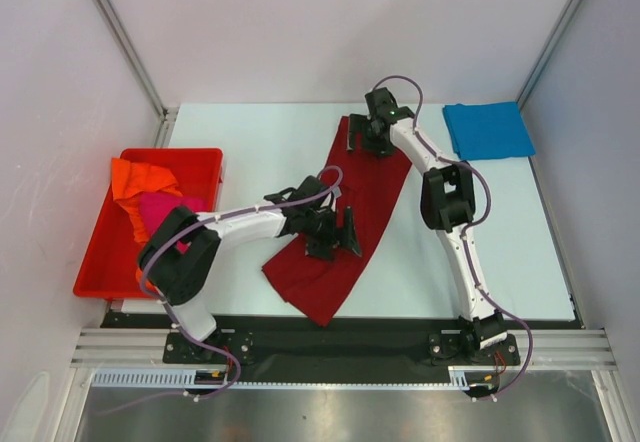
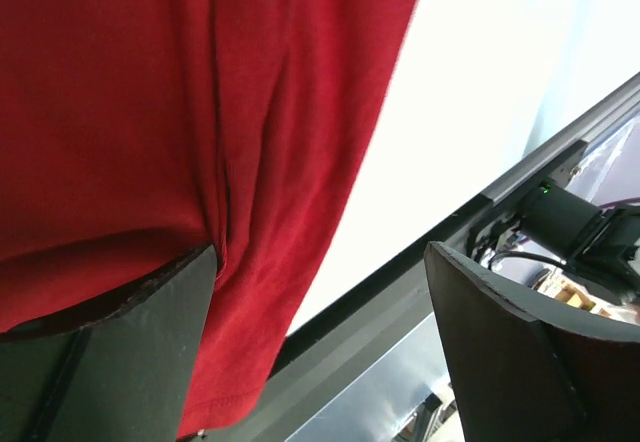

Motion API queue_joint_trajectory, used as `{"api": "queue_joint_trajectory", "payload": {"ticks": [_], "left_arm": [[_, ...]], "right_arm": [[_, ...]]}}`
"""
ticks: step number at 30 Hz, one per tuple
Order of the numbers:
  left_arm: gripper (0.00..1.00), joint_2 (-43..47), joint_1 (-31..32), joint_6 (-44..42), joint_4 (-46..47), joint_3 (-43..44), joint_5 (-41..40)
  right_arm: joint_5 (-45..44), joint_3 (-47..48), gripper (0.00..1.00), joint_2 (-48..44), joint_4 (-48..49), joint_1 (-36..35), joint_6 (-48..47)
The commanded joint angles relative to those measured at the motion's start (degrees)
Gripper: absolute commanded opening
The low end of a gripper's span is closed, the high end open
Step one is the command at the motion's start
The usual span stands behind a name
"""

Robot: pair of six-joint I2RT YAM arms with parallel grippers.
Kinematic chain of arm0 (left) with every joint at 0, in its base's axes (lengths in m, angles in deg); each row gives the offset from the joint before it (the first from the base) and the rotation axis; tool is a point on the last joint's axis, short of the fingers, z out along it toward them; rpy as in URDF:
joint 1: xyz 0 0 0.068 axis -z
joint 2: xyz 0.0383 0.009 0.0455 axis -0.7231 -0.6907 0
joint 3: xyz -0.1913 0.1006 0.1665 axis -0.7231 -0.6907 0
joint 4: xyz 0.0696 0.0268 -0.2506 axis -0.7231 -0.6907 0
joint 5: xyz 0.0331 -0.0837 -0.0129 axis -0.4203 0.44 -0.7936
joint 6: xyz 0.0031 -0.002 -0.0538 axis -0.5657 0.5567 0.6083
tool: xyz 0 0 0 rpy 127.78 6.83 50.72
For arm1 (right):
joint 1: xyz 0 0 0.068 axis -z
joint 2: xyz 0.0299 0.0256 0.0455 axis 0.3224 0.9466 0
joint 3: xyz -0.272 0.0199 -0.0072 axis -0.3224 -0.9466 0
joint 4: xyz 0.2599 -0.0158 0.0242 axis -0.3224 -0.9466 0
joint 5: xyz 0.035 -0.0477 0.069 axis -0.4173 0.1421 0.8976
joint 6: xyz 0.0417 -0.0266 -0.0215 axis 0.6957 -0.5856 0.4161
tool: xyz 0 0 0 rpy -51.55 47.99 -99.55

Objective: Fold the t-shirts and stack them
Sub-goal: Fold the tshirt

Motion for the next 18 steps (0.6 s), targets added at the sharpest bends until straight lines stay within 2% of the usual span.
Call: {"api": "queue_joint_trajectory", "payload": {"ticks": [1, 6, 7, 11, 14, 18], "left_arm": [[0.91, 4.7, 0.3, -3.5, -3.6, 5.6, -2.2], [0.91, 7.5, 0.3, -12.4, -13.4, 13.2, -11.9], [0.91, 7.8, 0.3, -15.9, -14.9, 14.1, -15.8], [0.9, 9.3, 0.3, -25.1, -20.2, 15.3, -22.0], [0.9, 10.6, 0.3, -30.3, -20.2, 14.1, -23.4], [0.89, 11.5, 0.2, -31.8, -18.7, 11.3, -22.4]], "right_arm": [[4.1, 0.1, 0.98, -0.6, 1.9, 0.2, 0.0], [-1.2, 0.2, 0.98, -6.6, -1.6, 0.1, 1.0], [-2.0, 0.3, 0.98, -8.2, -2.4, 0.1, 1.1], [-8.6, 0.2, 0.96, -12.2, -8.3, -1.0, 2.0], [-11.4, -0.2, 0.93, -13.9, -12.8, -1.9, 2.7], [-13.9, -1.1, 0.9, -15.0, -17.0, -3.7, 4.3]]}}
